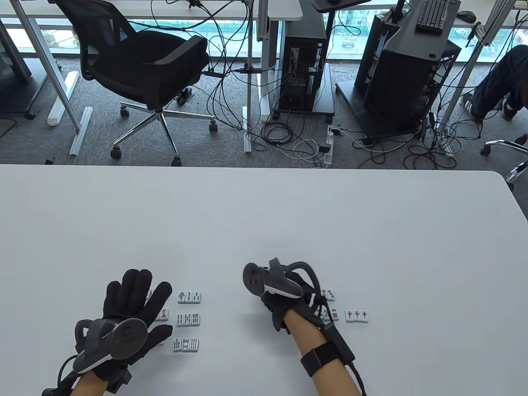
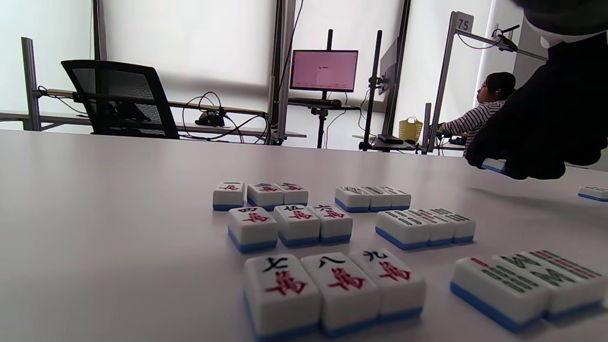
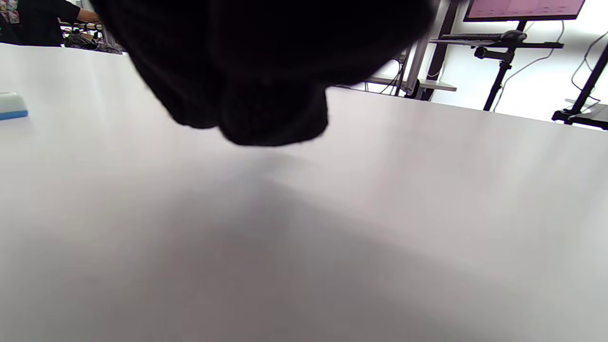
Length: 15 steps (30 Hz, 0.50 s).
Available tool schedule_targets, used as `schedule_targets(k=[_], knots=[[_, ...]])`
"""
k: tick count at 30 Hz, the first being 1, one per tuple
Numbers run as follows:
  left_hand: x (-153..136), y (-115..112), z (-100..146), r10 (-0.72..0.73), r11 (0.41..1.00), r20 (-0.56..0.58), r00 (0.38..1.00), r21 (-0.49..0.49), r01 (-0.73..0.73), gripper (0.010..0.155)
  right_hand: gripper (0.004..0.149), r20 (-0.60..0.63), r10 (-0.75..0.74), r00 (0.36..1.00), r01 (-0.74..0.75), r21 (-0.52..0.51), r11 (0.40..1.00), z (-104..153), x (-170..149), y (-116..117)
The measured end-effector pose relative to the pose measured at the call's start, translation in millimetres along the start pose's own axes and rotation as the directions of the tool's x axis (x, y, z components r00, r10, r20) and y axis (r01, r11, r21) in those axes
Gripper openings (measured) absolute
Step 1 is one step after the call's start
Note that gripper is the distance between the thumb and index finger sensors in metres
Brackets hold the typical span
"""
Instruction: Mahjong suit sorting
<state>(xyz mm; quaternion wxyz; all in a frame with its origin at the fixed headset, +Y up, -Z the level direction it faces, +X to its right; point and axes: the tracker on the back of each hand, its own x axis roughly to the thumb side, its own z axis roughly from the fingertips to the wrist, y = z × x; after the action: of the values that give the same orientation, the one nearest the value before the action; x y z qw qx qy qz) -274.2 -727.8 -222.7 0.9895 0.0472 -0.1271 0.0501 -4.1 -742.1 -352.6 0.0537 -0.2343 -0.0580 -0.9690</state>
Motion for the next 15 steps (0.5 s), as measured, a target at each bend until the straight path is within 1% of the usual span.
schedule_targets(k=[2, 4, 7, 10, 11, 12, 15], knots=[[0, 0, 0, 0.001, 1.000, -0.001, 1.000, -0.004, -0.001, 0.085, 0.057, 0.016, -0.014, 1.000, 0.015, -0.016, 1.000, -11, 22, -1], [0, 1, 1, 0.006, 1.000, 0.001, 1.000, 0.004, -0.006, 0.085, 0.057, 0.027, -0.068, 0.997, 0.068, 0.020, 0.997, -22, 41, 1], [1, 3, 1, 0.013, 1.000, 0.007, 1.000, 0.012, -0.013, 0.085, 0.056, 0.036, -0.050, 0.998, 0.049, 0.042, 0.998, -31, 56, 6], [1, 3, 1, 0.009, 1.000, 0.013, 1.000, 0.015, -0.010, 0.085, 0.055, 0.038, -0.006, 0.999, 0.003, 0.076, 0.997, -36, 62, 13], [1, 3, 1, 0.008, 1.000, 0.014, 1.000, 0.015, -0.008, 0.085, 0.055, 0.041, -0.007, 0.999, 0.004, 0.067, 0.998, -35, 63, 14], [1, 3, 1, 0.009, 1.000, 0.015, 1.000, 0.016, -0.010, 0.085, 0.055, 0.048, -0.005, 0.999, 0.002, 0.050, 0.999, -34, 62, 15], [1, 3, 2, 0.013, 1.000, 0.015, 1.000, 0.019, -0.013, 0.085, 0.060, 0.062, 0.004, 0.998, -0.009, 0.073, 0.997, -29, 55, 11]])
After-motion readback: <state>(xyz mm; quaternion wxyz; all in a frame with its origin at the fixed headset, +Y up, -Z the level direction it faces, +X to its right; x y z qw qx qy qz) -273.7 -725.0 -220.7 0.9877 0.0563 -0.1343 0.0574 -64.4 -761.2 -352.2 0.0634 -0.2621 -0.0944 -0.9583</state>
